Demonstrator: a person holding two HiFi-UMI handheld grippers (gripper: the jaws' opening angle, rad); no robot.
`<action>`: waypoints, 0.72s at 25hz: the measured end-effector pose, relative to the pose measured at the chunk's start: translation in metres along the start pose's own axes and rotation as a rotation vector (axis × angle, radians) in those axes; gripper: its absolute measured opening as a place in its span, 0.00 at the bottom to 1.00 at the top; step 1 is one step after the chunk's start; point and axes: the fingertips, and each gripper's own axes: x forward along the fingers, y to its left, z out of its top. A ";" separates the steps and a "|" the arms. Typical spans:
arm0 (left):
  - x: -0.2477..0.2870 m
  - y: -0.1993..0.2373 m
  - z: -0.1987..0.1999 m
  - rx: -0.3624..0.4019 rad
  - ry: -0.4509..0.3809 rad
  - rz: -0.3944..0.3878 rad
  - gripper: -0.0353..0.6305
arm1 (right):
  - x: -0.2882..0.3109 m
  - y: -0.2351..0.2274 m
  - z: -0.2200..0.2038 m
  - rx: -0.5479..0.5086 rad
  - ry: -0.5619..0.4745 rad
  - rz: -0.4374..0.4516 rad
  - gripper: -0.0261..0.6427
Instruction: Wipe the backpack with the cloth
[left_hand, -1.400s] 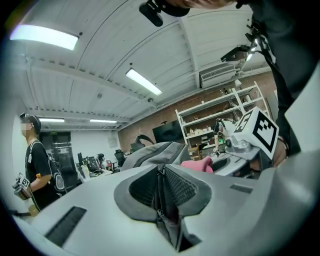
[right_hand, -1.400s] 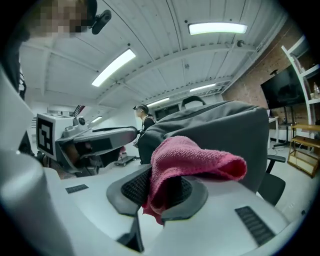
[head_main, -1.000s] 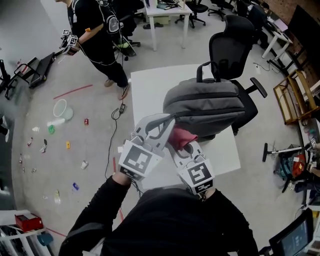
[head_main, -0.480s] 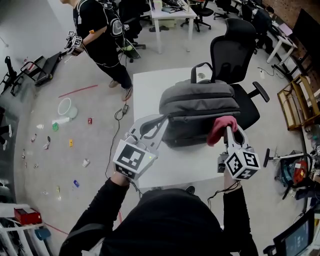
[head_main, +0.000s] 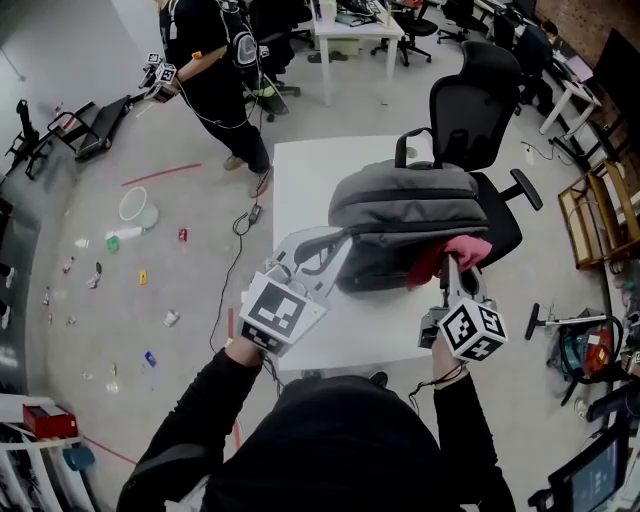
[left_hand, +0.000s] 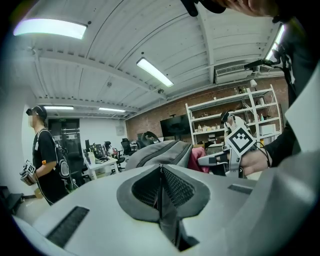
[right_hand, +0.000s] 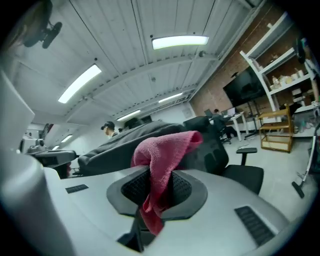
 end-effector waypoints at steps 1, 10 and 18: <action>-0.001 0.000 0.000 0.002 0.001 -0.008 0.10 | 0.006 0.027 -0.010 -0.021 0.029 0.062 0.14; -0.005 0.006 -0.001 0.006 0.001 -0.047 0.10 | 0.017 0.216 -0.091 -0.268 0.239 0.492 0.14; -0.002 0.008 -0.006 -0.018 -0.020 -0.029 0.10 | 0.014 0.202 -0.115 -0.338 0.299 0.533 0.14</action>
